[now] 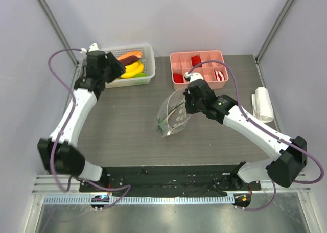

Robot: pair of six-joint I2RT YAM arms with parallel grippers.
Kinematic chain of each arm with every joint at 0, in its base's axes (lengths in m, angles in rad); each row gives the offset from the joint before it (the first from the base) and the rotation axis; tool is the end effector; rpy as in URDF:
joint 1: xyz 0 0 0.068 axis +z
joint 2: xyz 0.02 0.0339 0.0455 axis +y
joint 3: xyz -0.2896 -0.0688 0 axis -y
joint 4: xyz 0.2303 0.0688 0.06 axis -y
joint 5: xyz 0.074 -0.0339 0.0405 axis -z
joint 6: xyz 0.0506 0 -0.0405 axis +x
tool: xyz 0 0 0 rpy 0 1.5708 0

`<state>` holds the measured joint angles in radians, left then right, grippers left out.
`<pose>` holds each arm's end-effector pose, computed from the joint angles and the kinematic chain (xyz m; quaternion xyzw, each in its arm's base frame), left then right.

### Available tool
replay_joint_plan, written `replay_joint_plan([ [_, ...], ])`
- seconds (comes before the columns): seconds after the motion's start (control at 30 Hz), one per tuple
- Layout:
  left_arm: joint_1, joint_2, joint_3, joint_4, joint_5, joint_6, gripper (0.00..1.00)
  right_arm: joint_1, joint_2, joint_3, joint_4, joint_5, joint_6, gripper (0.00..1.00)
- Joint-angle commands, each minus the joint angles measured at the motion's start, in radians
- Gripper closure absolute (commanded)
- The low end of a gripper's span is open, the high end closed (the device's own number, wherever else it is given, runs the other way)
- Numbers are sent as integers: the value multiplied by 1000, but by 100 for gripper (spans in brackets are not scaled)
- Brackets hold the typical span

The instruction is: Open the zip-top bag and remove the fake food

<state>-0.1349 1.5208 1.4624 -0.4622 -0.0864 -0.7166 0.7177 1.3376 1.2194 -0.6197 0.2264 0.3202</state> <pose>0.3443 -0.0423 0.3873 -0.2686 0.8220 -0.1728 0.4716 0.2185 0.1756 0.3447 -0.1346 0.8998 0.1096 0.4002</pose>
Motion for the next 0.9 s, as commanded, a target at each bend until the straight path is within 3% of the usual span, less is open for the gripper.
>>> replay_joint_plan([
  [0.0,-224,-277,-161,146,132,55,52,2,0,54,31,-2,-1,99],
  [0.03,-346,-306,-190,163,154,80,55,3,2,58,28,-4,0,99],
  [0.13,-542,-387,-272,194,99,137,62,3,2,57,28,-10,10,99],
  [0.27,-718,-427,-335,198,-82,210,73,2,-5,52,31,-19,25,99],
  [0.47,-863,-349,-327,231,-102,295,77,3,-11,60,32,-33,28,99],
  [0.57,-881,-305,-287,235,-90,309,77,3,-9,60,31,-33,28,99],
  [0.7,-885,-222,-228,156,-229,295,71,3,-11,65,28,-32,29,99],
  [0.87,-884,-116,-168,132,-220,330,66,3,-6,69,26,-36,28,99],
])
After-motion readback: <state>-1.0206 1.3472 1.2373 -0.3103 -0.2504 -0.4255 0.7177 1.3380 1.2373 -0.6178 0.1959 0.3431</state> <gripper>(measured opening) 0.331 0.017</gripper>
